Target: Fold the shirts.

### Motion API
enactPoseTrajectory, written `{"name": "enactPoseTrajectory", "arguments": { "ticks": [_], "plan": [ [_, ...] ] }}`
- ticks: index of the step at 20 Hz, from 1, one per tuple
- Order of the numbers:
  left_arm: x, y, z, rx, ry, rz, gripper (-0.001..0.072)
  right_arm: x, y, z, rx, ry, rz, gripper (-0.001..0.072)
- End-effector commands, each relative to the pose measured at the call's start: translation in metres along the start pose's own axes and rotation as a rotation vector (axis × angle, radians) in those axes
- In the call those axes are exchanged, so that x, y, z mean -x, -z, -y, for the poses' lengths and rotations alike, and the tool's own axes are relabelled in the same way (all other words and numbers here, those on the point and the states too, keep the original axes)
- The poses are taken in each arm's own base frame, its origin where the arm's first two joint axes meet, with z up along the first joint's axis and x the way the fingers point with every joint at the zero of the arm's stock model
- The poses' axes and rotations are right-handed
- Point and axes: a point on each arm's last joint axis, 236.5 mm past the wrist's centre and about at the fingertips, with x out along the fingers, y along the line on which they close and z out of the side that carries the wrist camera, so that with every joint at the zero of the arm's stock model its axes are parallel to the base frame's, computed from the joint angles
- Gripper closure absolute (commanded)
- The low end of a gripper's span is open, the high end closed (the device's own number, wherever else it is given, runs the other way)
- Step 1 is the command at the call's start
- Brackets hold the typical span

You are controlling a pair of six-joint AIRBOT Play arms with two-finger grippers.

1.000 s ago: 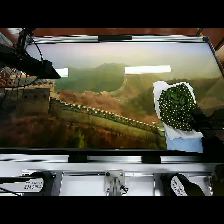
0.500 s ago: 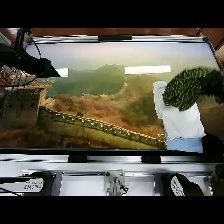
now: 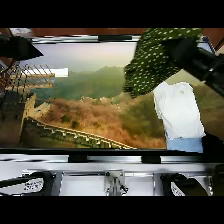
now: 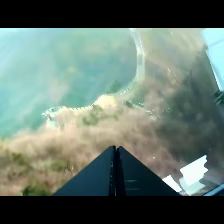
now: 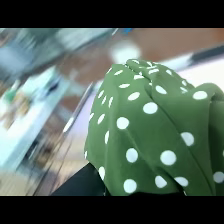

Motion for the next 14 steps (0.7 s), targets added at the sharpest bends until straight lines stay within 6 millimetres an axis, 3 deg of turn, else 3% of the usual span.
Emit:
{"name": "enactPoseTrajectory", "arguments": {
  "ticks": [1, 5, 8, 11, 14],
  "plan": [
    [0.020, 0.009, -0.016, 0.027, -0.056, -0.002, 0.0669, -0.024, 0.078, -0.019, 0.038, -0.057, -0.266, 0.0645],
    [0.008, 0.044, -0.039, 0.102, -0.102, -0.133, 0.0670, -0.029, 0.191, 0.028, 0.082, 0.041, -0.670, 0.0644],
    [-0.005, 0.058, -0.044, 0.138, -0.092, -0.178, 0.0670, -0.020, 0.252, 0.064, 0.008, 0.107, -0.842, 0.0644],
    [-0.017, 0.072, -0.049, 0.167, -0.084, -0.219, 0.0669, -0.012, 0.282, 0.083, -0.031, 0.145, -0.915, 0.0644],
    [-0.027, 0.081, -0.053, 0.189, -0.080, -0.239, 0.0669, -0.011, 0.282, 0.086, -0.027, 0.157, -0.919, 0.0644]
  ]
}}
